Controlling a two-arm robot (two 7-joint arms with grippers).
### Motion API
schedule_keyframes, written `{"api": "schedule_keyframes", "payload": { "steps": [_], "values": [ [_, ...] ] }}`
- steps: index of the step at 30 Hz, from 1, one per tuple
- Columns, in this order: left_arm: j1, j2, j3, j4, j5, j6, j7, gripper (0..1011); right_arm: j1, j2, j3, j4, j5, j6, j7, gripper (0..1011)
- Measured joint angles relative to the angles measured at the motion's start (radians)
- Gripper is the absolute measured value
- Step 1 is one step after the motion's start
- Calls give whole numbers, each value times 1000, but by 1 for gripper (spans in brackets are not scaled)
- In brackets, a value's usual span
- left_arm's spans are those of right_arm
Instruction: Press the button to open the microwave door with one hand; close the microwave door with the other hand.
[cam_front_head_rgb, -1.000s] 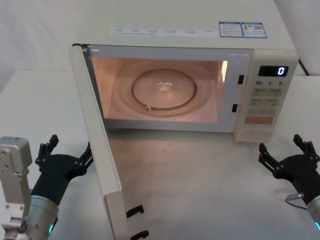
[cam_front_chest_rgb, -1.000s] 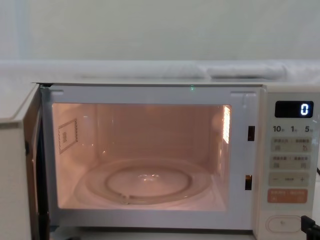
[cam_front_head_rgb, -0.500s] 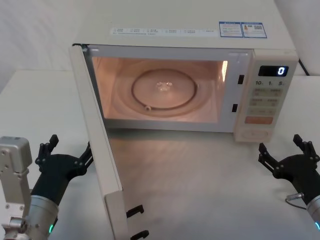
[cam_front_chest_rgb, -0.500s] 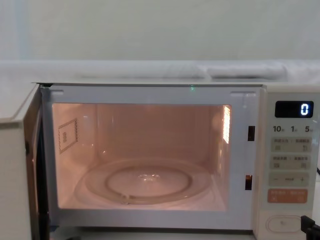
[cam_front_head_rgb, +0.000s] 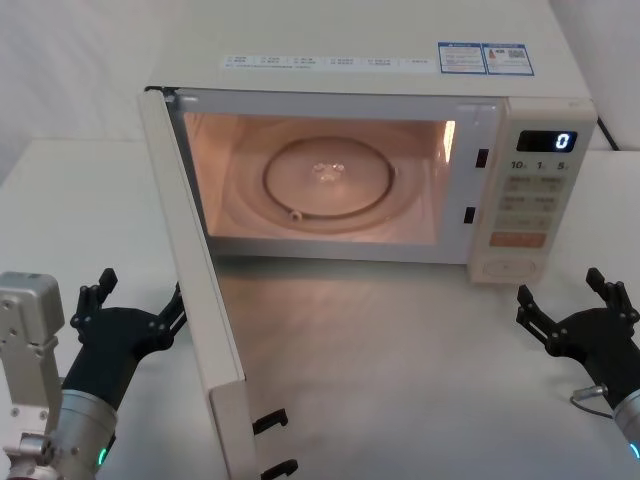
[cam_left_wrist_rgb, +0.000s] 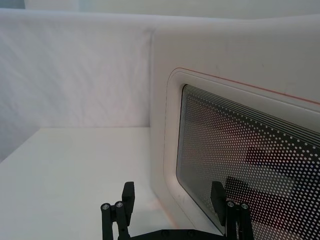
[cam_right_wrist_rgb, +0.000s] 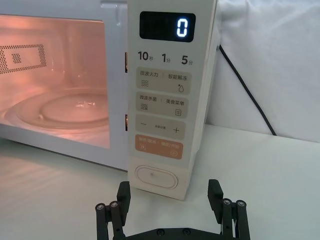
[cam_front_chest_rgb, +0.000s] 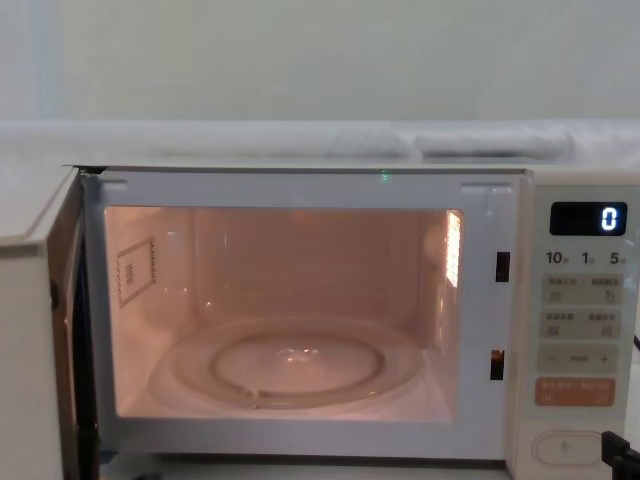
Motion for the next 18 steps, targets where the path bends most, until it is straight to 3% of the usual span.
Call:
{"api": "schedule_keyframes", "payload": {
  "steps": [18],
  "values": [
    [0, 0, 0, 0, 0, 0, 0, 1001, 0, 0, 0, 0, 0, 0, 0, 1002]
  ]
}}
